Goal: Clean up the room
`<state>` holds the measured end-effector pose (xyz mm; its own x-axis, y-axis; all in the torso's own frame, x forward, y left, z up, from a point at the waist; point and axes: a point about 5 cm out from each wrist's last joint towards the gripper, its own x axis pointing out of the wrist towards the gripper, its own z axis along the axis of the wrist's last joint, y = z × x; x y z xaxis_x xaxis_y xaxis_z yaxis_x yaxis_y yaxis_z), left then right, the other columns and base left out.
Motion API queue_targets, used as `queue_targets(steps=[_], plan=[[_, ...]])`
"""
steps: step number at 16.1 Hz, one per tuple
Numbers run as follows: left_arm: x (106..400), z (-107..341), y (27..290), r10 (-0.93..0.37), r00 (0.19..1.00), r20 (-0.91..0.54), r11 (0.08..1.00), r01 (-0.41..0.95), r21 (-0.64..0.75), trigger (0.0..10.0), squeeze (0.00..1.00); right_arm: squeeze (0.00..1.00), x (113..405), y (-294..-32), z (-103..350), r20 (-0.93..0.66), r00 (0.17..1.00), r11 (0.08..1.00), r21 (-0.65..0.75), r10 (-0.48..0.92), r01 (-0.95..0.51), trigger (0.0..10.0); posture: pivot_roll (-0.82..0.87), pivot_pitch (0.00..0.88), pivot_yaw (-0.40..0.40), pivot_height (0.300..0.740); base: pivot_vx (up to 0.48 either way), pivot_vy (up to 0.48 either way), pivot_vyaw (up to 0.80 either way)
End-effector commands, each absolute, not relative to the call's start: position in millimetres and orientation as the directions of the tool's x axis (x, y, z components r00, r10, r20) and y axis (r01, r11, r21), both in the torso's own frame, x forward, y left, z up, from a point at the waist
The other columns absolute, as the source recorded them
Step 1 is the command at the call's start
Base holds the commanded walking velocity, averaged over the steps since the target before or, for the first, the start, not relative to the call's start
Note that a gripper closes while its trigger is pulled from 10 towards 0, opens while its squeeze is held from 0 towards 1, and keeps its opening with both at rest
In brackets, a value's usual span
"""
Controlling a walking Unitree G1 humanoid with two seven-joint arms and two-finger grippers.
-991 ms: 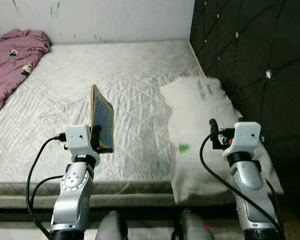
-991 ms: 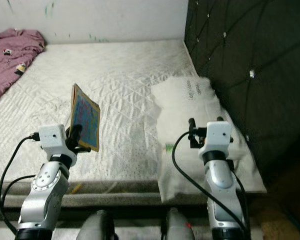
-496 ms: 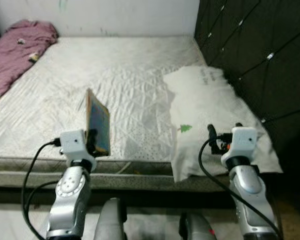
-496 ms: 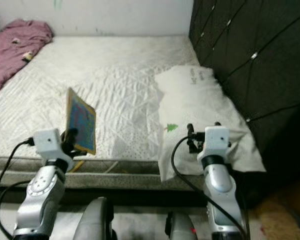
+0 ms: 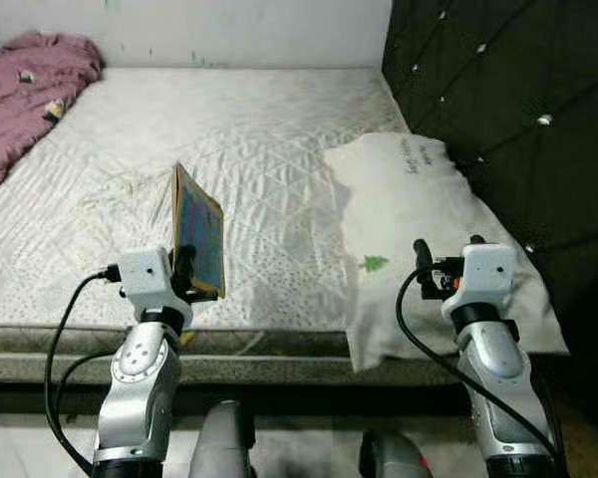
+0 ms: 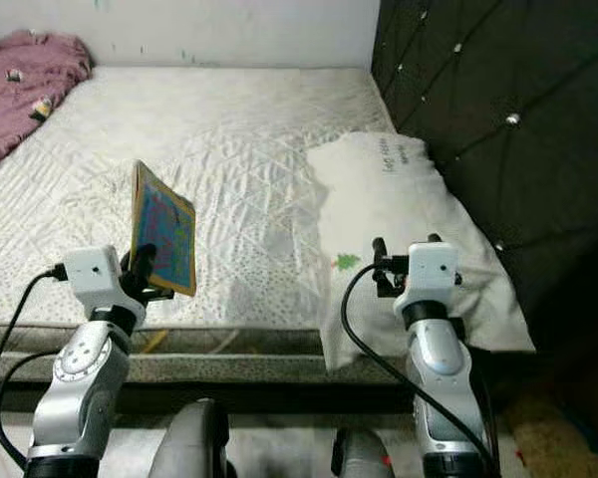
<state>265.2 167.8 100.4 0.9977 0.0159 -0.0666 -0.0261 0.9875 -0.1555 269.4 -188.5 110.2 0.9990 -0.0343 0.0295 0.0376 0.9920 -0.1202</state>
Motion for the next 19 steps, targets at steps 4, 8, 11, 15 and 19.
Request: queue_targets(steps=[4, 8, 11, 15, 19], plan=[[271.0, 110.4, 168.0, 0.011, 1.000, -0.013, 0.989, -0.013, -0.149, 10.0, 0.00, 0.00, 270.9, -187.2, 114.4, 0.038, 0.999, 0.992, -0.122, -0.020, 0.025, 10.0, -0.09, 0.000, 0.036, 0.646, 0.372, 0.000, 0.00], [275.5, 108.7, 165.0, 0.012, 0.999, -0.034, 0.984, -0.018, -0.178, 10.0, 0.00, 0.00, 269.4, -187.5, 114.1, 0.034, 0.999, 0.992, -0.123, -0.015, 0.019, 10.0, -0.10, 0.004, 0.033, 0.646, 0.191, 0.000, 0.00], [285.3, 92.4, 152.3, -0.072, 0.981, -0.181, 0.947, 0.010, -0.322, 10.0, 0.00, 0.00, 268.0, -188.3, 114.6, 0.032, 0.999, 0.992, -0.123, -0.009, 0.013, 10.0, -0.11, 0.017, 0.022, 0.631, 0.000, 0.000, 0.00], [293.2, 88.6, 130.2, -0.195, 0.951, -0.239, 0.904, 0.080, -0.420, 10.0, 0.00, 0.00, 263.9, -191.7, 114.8, 0.020, 1.000, 0.990, -0.142, 0.001, 0.001, 10.0, -0.12, 0.028, 0.014, 0.606, 0.000, 0.000, 0.00], [295.3, 79.6, 127.7, -0.204, 0.924, -0.325, 0.904, 0.051, -0.425, 10.0, 0.00, 0.00, 257.0, -194.8, 114.4, 0.003, 1.000, 0.989, -0.148, 0.012, -0.011, 10.0, -0.13, 0.051, 0.016, 0.598, 0.000, 0.000, 0.00]])
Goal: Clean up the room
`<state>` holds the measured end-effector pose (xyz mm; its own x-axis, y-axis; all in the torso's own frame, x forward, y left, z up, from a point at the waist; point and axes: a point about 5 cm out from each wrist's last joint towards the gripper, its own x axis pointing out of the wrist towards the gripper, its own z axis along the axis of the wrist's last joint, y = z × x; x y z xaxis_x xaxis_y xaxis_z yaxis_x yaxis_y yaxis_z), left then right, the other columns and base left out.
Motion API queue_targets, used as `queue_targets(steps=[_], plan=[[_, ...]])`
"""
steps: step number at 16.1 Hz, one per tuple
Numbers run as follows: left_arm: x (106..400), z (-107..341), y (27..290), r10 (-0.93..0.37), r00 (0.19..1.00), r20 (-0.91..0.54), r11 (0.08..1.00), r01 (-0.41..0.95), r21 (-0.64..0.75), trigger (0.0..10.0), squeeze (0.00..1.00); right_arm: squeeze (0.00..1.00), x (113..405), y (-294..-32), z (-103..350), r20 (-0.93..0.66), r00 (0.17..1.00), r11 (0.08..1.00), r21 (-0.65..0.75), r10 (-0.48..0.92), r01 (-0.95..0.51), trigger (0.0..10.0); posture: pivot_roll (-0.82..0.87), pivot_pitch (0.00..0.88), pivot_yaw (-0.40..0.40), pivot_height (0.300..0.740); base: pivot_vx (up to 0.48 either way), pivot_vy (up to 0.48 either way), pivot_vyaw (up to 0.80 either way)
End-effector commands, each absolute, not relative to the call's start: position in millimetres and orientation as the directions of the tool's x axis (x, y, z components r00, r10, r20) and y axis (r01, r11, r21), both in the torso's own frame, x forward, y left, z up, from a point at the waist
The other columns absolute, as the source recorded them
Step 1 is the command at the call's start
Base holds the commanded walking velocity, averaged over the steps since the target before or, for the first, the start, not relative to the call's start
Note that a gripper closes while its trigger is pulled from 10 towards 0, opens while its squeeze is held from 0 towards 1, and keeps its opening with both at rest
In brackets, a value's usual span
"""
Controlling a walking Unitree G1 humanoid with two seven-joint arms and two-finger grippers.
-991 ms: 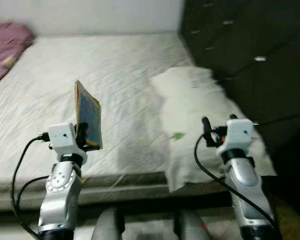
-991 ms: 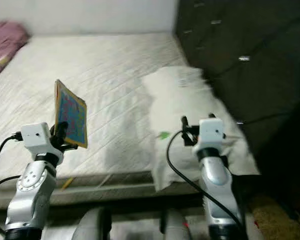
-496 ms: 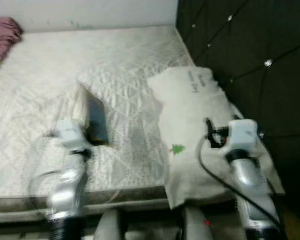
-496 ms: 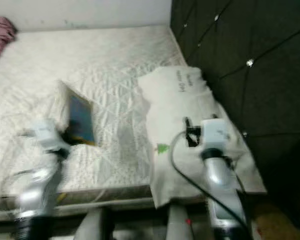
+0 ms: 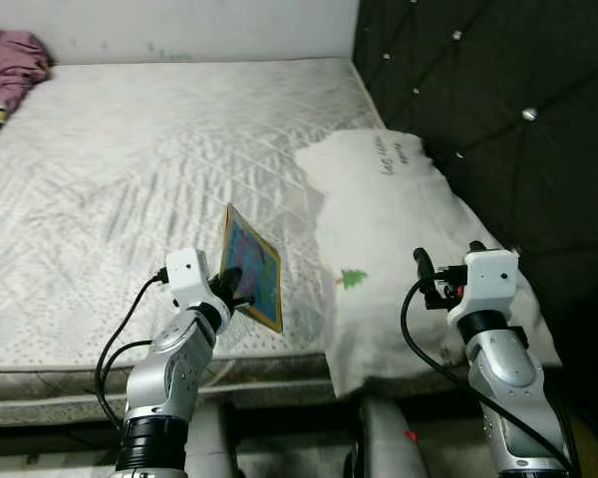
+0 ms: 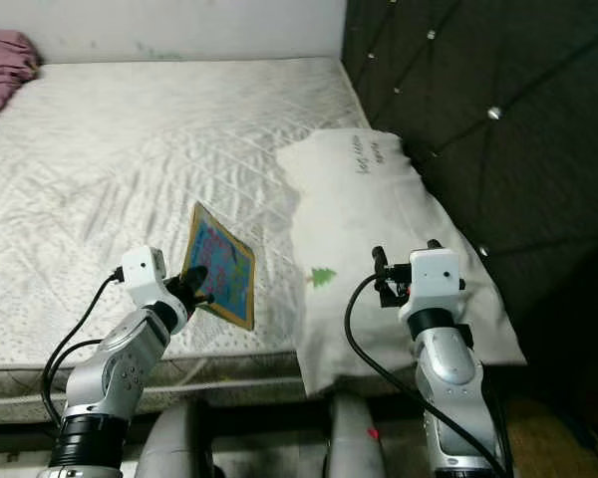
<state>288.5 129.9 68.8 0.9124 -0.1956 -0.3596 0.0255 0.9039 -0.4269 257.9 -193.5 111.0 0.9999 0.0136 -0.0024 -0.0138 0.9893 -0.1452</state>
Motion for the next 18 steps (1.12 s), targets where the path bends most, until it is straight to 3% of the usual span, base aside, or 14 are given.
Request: queue_targets(steps=[1, 4, 8, 18], plan=[[296.3, 79.1, 128.6, -0.187, 0.924, -0.334, 0.895, 0.021, -0.445, 10.0, 0.00, 0.00, 255.3, -194.5, 115.0, 0.005, 1.000, 0.989, -0.147, 0.020, -0.019, 10.0, -0.13, 0.055, 0.016, 0.583, 0.000, 0.000, 0.00], [299.8, 78.0, 130.1, -0.176, 0.926, -0.335, 0.891, 0.005, -0.454, 10.0, 0.00, 0.00, 254.2, -195.0, 115.3, -0.001, 1.000, 0.988, -0.154, 0.018, -0.018, 10.0, -0.14, 0.059, 0.010, 0.553, 0.000, 0.000, 0.00], [312.8, 84.5, 131.5, -0.160, 0.938, -0.307, 0.887, 0.000, -0.462, 10.0, 0.00, 0.00, 254.1, -194.9, 116.6, -0.005, 1.000, 0.987, -0.162, 0.023, -0.024, 10.0, -0.14, 0.065, 0.008, 0.553, 0.000, 0.000, 0.00], [312.8, 84.5, 131.5, -0.160, 0.938, -0.307, 0.887, 0.000, -0.462, 10.0, 0.00, 0.00, 254.1, -194.9, 116.6, -0.005, 1.000, 0.987, -0.162, 0.023, -0.024, 10.0, -0.14, 0.065, 0.008, 0.553, 0.000, 0.000, 0.00]])
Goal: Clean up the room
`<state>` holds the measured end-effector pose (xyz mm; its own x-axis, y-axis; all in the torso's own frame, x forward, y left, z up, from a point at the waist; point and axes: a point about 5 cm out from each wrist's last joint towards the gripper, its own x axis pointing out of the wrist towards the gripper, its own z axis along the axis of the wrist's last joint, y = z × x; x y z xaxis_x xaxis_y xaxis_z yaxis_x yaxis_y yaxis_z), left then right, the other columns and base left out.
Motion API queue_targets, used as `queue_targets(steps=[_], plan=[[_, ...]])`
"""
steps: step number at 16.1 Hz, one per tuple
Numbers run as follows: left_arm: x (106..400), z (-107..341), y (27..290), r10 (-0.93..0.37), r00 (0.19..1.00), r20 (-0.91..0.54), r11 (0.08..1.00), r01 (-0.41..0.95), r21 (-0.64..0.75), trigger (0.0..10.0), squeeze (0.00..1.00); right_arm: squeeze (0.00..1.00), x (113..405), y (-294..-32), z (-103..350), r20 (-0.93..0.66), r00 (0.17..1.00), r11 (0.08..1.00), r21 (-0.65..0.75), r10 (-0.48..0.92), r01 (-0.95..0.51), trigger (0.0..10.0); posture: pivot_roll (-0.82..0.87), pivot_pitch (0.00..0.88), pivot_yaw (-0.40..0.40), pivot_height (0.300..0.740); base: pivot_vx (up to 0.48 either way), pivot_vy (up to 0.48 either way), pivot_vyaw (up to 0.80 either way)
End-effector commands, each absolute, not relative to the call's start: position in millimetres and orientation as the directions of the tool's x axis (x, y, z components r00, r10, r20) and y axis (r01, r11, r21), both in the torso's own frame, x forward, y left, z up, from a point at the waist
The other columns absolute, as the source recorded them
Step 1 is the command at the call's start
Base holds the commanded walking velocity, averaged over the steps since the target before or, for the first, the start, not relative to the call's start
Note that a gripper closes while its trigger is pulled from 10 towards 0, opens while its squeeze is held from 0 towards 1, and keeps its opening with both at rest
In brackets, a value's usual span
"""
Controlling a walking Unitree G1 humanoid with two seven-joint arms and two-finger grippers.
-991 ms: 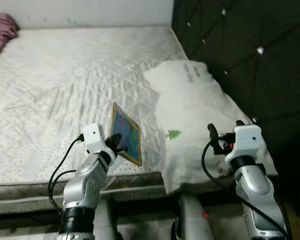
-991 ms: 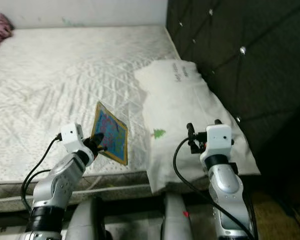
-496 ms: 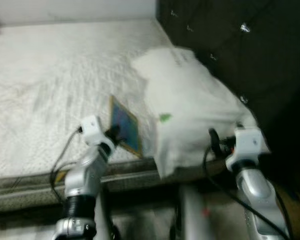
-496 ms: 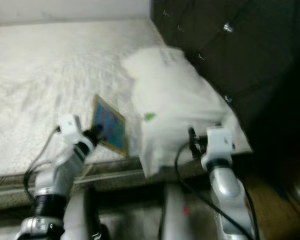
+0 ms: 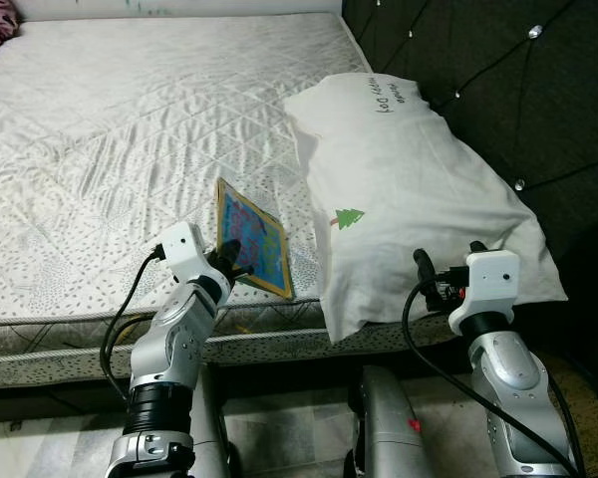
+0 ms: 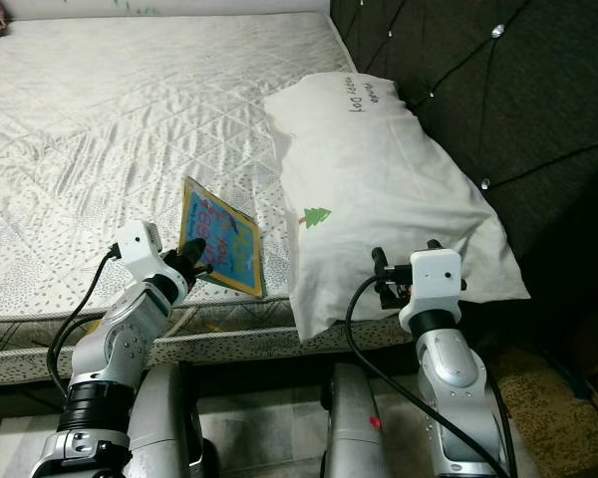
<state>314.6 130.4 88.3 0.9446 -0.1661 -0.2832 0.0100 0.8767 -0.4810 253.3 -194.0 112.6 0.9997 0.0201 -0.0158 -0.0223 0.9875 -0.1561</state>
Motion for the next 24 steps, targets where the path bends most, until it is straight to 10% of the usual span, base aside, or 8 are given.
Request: queue_targets(steps=[1, 6, 7, 24], plan=[[312.8, 84.5, 131.5, -0.160, 0.938, -0.307, 0.887, 0.000, -0.462, 10.0, 0.00, 0.00, 254.1, -194.9, 116.6, -0.005, 1.000, 0.987, -0.162, 0.023, -0.024, 10.0, -0.14, 0.065, 0.008, 0.553, 0.000, 0.000, 0.00], [316.0, 85.1, 131.2, -0.161, 0.941, -0.299, 0.879, -0.002, -0.478, 10.0, 0.00, 0.00, 253.5, -195.1, 116.9, -0.006, 1.000, 0.987, -0.161, 0.023, -0.024, 10.0, -0.14, 0.067, 0.008, 0.553, 0.000, 0.000, 0.00], [360.3, 127.8, 116.8, -0.188, 0.977, -0.104, 0.585, 0.026, -0.811, 10.0, 0.00, 0.00, 243.0, -202.9, 126.3, 0.007, 1.000, 0.979, -0.201, 0.017, -0.016, 10.0, -0.21, 0.067, -0.004, 0.553, 0.000, 0.000, 0.00], [313.5, 115.4, 148.7, -0.083, 0.969, -0.233, 0.664, -0.120, -0.738, 10.0, 0.00, 0.00, 248.1, -200.4, 125.5, 0.013, 1.000, 0.978, -0.206, 0.018, -0.015, 10.0, -0.18, 0.048, 0.014, 0.553, 0.000, 0.000, 0.00]])
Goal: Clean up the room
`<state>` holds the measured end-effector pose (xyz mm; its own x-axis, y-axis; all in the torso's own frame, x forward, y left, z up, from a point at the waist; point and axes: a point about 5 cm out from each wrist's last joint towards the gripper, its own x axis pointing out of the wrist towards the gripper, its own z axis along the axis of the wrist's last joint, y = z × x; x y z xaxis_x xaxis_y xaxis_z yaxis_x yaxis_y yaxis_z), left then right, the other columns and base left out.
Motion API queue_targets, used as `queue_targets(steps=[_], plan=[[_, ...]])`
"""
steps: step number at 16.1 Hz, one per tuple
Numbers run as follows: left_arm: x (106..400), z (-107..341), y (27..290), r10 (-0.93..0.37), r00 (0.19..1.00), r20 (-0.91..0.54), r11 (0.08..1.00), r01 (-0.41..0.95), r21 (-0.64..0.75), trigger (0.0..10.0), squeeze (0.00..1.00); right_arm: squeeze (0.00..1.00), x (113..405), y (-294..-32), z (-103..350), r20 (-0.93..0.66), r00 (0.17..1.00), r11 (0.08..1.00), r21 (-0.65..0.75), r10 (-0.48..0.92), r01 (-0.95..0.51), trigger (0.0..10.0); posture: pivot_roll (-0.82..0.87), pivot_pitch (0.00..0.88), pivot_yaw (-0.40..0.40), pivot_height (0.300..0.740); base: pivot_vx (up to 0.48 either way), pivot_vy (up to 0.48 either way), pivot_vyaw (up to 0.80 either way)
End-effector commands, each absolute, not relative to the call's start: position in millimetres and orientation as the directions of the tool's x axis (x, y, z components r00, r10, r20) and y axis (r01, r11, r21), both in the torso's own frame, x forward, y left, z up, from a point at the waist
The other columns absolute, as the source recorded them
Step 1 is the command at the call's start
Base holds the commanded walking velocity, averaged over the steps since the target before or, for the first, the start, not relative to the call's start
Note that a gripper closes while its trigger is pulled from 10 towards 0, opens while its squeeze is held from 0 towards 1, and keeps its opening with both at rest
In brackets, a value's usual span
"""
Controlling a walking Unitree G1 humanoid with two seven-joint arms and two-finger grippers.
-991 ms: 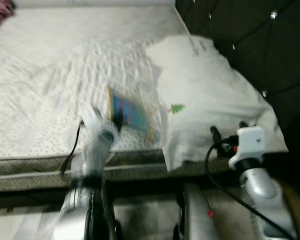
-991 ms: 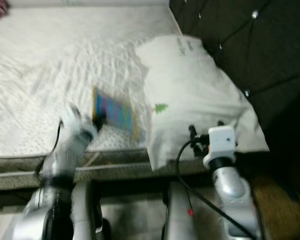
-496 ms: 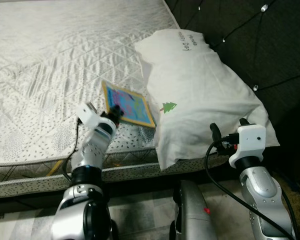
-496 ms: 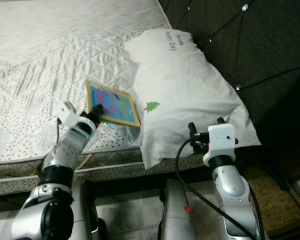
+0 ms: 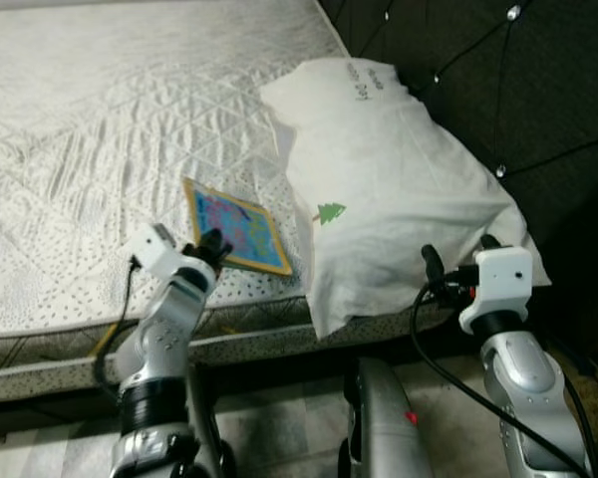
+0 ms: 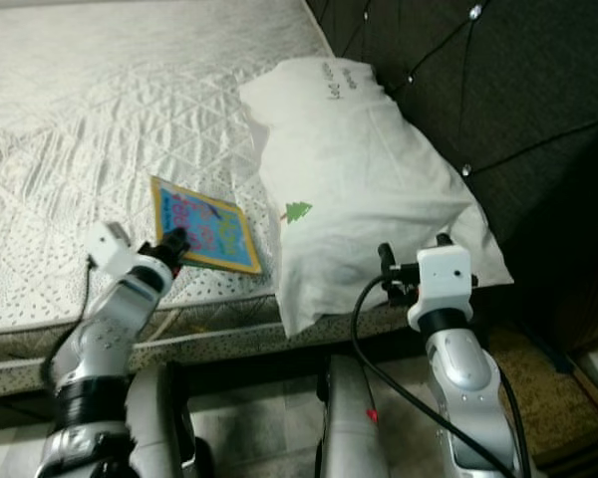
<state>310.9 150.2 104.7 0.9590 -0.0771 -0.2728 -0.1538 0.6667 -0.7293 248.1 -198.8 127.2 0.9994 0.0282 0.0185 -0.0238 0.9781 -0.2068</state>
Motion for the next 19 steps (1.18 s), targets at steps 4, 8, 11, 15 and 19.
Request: queue_targets(steps=[4, 8, 11, 15, 19], plan=[[312.1, 103.4, 152.7, -0.122, 0.946, -0.299, 0.706, -0.129, -0.696, 10.0, 0.00, 0.00, 249.2, -200.2, 125.6, 0.016, 1.000, 0.979, -0.204, 0.015, -0.012, 10.0, -0.18, 0.046, 0.016, 0.553, 0.000, 0.000, 0.00], [331.5, 97.2, 149.1, -0.168, 0.937, -0.306, 0.724, -0.094, -0.683, 10.0, 0.00, 0.00, 247.1, -204.3, 127.8, 0.020, 1.000, 0.978, -0.211, 0.004, 0.001, 10.0, -0.20, 0.052, 0.017, 0.553, 0.000, 0.000, 0.00], [345.2, 97.1, 134.1, -0.219, 0.929, -0.297, 0.701, -0.062, -0.710, 10.0, 0.00, 0.00, 243.9, -204.6, 127.4, 0.018, 1.000, 0.977, -0.214, -0.001, 0.005, 10.0, -0.22, 0.059, 0.016, 0.553, 0.000, 0.000, 0.00], [347.4, 87.1, 124.2, -0.257, 0.914, -0.313, 0.693, -0.051, -0.719, 10.0, 0.00, 0.00, 244.7, -207.1, 130.6, 0.023, 1.000, 0.975, -0.222, -0.002, 0.007, 10.0, -0.22, 0.062, 0.012, 0.553, 0.000, 0.000, 0.00], [345.8, 77.2, 116.3, -0.290, 0.895, -0.340, 0.721, -0.030, -0.692, 10.0, 0.00, 0.00, 247.2, -205.0, 131.2, 0.024, 1.000, 0.975, -0.223, 0.006, -0.001, 10.0, -0.22, 0.058, 0.007, 0.553, 0.000, 0.000, 0.00]])
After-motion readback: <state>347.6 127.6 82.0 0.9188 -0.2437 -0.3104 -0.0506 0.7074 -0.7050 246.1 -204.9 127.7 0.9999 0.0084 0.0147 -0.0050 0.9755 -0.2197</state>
